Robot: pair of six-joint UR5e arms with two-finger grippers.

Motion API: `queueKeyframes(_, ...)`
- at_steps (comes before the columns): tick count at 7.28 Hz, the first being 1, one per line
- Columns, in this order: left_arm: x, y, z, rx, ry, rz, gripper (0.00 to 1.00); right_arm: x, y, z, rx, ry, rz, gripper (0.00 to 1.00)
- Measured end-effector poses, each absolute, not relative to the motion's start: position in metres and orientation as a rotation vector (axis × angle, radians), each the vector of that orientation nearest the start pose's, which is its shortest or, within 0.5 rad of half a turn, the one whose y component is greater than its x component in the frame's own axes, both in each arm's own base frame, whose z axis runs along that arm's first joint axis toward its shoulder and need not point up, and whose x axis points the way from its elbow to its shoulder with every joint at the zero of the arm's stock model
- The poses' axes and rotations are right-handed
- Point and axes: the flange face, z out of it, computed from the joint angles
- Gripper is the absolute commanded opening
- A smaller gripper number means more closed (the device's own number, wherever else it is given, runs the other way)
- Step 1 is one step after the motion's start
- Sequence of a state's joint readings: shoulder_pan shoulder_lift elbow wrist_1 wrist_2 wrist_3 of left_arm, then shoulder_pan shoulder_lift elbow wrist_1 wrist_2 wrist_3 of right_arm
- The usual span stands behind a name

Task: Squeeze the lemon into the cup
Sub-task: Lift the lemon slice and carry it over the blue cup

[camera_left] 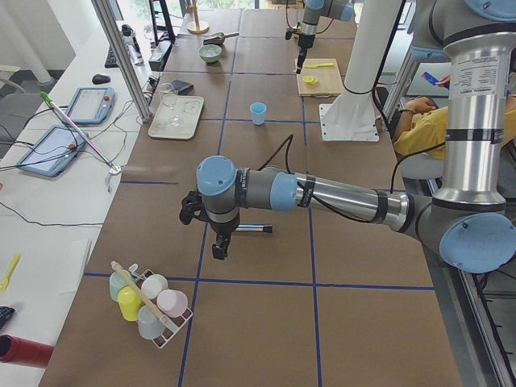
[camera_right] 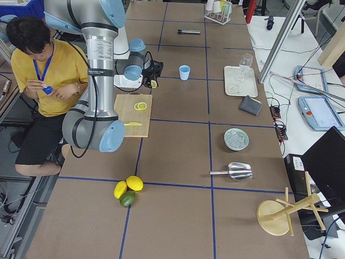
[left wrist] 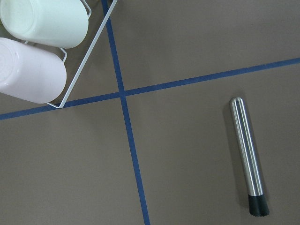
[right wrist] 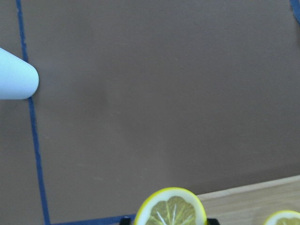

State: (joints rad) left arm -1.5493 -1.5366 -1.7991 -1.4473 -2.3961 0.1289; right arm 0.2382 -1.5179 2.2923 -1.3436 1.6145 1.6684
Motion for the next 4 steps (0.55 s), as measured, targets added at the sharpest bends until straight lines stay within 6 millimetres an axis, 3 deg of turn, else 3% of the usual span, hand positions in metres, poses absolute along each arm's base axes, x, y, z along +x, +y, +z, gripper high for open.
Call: queueKeyframes(4,-0.050,-0.475,0.573,0.110,0.821,0.170,1.00,-0.450,-0.327,0.208,0.061,-1.079,0.394,0.64)
